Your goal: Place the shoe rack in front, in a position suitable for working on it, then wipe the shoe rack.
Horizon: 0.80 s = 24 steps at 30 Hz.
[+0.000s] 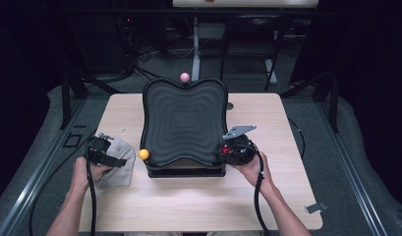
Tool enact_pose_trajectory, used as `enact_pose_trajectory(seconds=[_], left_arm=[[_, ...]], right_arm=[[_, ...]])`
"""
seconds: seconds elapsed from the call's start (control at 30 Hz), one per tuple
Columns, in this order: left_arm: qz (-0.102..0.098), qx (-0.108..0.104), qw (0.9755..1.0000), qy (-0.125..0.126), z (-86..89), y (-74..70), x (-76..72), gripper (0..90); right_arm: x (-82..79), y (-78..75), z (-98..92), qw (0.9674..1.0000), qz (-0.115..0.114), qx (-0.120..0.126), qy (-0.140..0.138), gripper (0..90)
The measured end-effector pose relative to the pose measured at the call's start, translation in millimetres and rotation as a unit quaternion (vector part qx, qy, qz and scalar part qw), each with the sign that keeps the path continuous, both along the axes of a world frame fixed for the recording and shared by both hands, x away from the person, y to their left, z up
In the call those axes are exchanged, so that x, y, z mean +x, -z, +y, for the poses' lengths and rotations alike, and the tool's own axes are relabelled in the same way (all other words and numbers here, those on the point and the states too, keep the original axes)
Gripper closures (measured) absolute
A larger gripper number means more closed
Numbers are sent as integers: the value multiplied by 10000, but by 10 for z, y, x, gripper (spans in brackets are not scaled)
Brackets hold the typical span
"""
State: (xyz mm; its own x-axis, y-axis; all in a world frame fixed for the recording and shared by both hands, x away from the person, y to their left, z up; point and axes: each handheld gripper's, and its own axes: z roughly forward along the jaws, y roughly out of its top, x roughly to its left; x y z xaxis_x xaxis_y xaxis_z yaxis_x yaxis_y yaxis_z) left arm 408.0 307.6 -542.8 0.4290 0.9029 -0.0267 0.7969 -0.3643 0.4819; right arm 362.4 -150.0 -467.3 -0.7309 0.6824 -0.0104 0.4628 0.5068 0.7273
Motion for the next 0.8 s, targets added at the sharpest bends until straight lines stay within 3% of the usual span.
enact_pose_trajectory(seconds=[0.37, 0.47, 0.6, 0.8], left_arm=[[150, 239, 9996, -43, -18, 160, 57, 63], [295, 300, 9991, -32, -22, 223, 78, 78], [305, 283, 9991, -50, -24, 222, 75, 73], [332, 286, 9990, -44, -53, 198, 57, 140]], right_arm=[[-2, -1, 4, 10000, -3, -10, 9, 597], [0, -3, 5, 10000, 4, -23, 3, 598], [-1, -2, 6, 10000, 2, -18, 9, 598], [-2, 0, 6, 10000, 3, -10, 11, 598]])
